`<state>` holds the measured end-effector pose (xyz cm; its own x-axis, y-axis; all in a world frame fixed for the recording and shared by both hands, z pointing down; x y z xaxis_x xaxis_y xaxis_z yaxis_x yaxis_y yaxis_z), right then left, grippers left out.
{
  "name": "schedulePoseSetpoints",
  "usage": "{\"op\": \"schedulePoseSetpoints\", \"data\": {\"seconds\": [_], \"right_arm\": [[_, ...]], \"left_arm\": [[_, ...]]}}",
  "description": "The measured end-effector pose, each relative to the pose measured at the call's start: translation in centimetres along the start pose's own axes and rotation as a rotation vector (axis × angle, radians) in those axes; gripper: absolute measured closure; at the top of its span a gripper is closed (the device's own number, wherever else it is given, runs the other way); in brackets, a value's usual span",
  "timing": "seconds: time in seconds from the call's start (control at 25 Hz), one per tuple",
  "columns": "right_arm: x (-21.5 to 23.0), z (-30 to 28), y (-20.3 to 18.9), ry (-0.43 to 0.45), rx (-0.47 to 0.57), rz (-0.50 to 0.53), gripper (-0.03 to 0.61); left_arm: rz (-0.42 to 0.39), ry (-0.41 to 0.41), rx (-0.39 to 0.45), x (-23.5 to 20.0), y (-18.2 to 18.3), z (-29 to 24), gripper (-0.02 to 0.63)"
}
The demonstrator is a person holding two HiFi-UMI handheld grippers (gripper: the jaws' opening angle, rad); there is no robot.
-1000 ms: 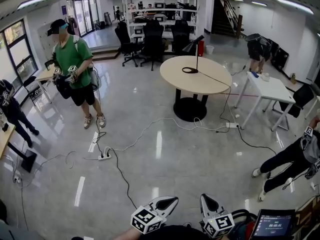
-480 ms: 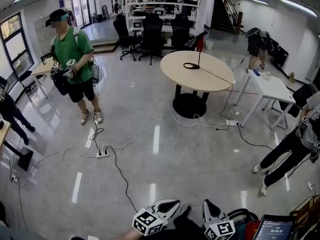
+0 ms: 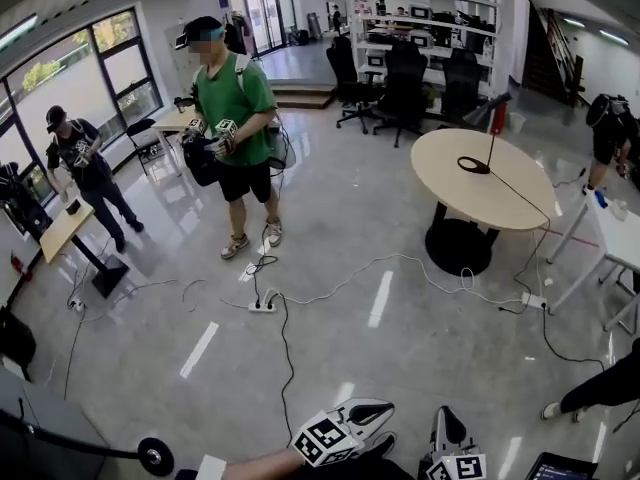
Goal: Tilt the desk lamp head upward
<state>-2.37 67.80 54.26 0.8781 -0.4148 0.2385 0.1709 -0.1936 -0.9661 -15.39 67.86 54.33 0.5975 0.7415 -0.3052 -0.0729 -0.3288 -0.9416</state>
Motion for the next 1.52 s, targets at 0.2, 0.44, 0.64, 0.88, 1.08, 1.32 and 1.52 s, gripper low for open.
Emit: {"op": "schedulePoseSetpoints", "data": {"seconds": [0.2, 0.44, 0.64, 0.88, 1.08, 1.32, 1.52], "right_arm": [[3.0, -4.0, 1.1, 0.118, -0.004, 0.015, 0.574], [5.1, -7.1, 1.4, 0.212, -0.033, -0.010, 0.574], [6.9, -8.4, 2.0, 0.252, -0.026, -0.015, 0.574], [10.9, -8.7, 3.3, 0.146, -0.014, -0.038, 0.574], [14.9, -9.8, 4.7, -0.016, 0.004, -0.015, 0.574], [16.4, -14.6, 5.4, -0.144, 0.017, -0.005, 0.574], [16.3, -19.4, 5.9, -0.192, 0.013, -0.012, 0.574]], "left_arm": [[-0.018, 0.125, 0.026, -1.4, 0.7, -2.4, 0.609], [-0.006, 0.231, 0.018, -3.0, 1.4, -4.1, 0.609], [-0.016, 0.271, 0.016, -3.5, 2.3, -6.1, 0.609], [0.006, 0.163, -0.016, -4.2, 3.2, -11.0, 0.609], [-0.011, 0.003, -0.047, -5.9, 4.4, -16.1, 0.609], [-0.021, -0.132, -0.072, -11.4, 6.7, -20.1, 0.609], [-0.003, -0.182, -0.077, -16.3, 8.5, -21.5, 0.609]]}}
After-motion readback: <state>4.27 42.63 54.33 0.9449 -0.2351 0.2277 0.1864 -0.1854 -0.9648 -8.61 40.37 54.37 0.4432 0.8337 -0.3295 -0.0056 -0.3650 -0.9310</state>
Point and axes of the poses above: the fingertips, and each gripper's own axes: z backward along the fingers, x to its right, y out of its top, the point moved 2 cm from there along z, backward along the fingers, and after that the axes turned 7 degrees about x, right-handed, at the moved point
